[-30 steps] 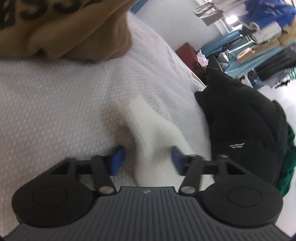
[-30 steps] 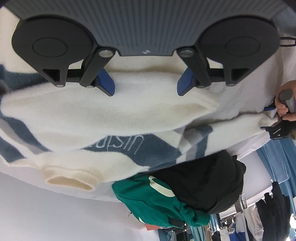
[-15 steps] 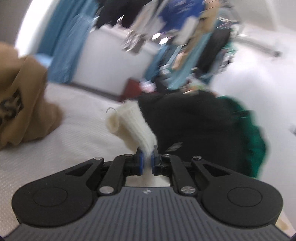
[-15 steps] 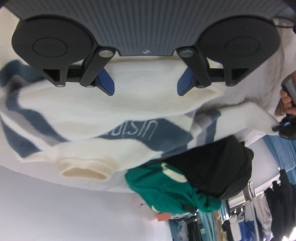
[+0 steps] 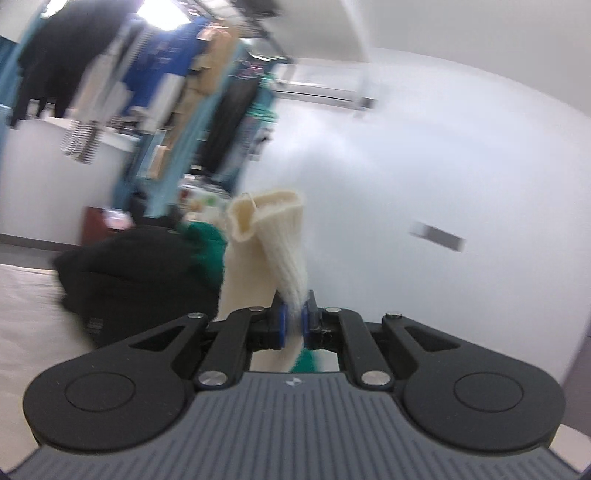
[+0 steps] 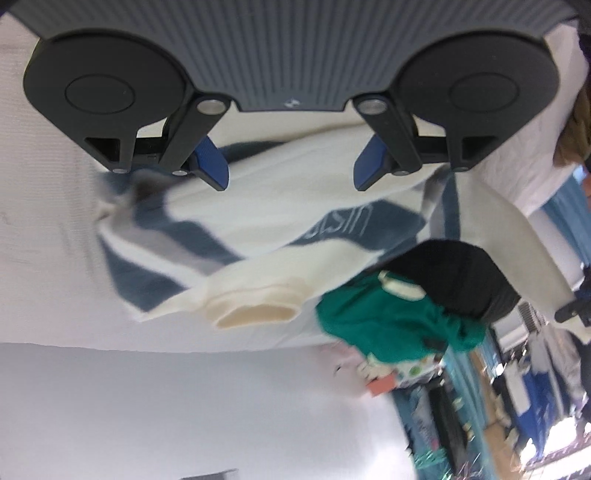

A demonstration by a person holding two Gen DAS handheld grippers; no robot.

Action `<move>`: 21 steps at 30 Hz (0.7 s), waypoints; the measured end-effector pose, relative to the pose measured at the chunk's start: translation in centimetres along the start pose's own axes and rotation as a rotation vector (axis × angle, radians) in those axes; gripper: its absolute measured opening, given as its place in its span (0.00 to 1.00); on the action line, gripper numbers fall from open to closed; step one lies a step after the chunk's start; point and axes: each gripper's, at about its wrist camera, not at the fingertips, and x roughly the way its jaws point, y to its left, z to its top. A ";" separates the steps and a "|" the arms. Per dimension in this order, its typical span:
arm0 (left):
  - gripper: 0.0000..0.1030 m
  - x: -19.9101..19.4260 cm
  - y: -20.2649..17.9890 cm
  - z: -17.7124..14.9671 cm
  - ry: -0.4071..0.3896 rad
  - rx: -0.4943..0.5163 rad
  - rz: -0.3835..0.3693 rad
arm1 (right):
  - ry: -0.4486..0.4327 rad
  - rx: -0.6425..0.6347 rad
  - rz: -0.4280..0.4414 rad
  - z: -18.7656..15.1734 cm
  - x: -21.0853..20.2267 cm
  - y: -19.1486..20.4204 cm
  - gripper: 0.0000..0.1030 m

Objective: Fold large clothes
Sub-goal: 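Grasp the sleeve cuff with the left gripper and lift it, then carry the sleeve over the sweater body and open the left gripper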

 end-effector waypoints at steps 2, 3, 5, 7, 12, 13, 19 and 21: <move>0.09 0.9 -3.3 -0.6 0.019 0.000 -0.055 | -0.021 0.008 -0.030 0.2 -0.6 -1.1 0.74; 0.09 1.1 -5.0 -1.1 0.029 0.006 -0.079 | -0.032 0.020 -0.049 0.3 -0.8 -1.9 0.74; 0.09 1.6 -8.2 -2.7 0.057 0.009 -0.125 | -0.050 0.061 -0.067 0.7 -1.3 -3.4 0.74; 0.09 2.5 -11.4 -4.9 0.099 0.015 -0.169 | -0.070 0.110 -0.084 1.2 -1.9 -4.9 0.74; 0.09 4.8 -17.2 -11.5 0.235 -0.006 -0.271 | -0.147 0.165 -0.140 2.2 -3.5 -7.6 0.74; 0.09 5.3 -18.2 -12.8 0.266 -0.012 -0.291 | -0.160 0.172 -0.149 2.3 -3.8 -8.0 0.74; 0.09 7.7 -22.2 -21.0 0.461 0.012 -0.412 | -0.227 0.211 -0.202 2.9 -4.3 -10.8 0.74; 0.09 8.8 -23.5 -23.6 0.522 0.077 -0.424 | -0.231 0.207 -0.240 2.8 -3.6 -11.7 0.74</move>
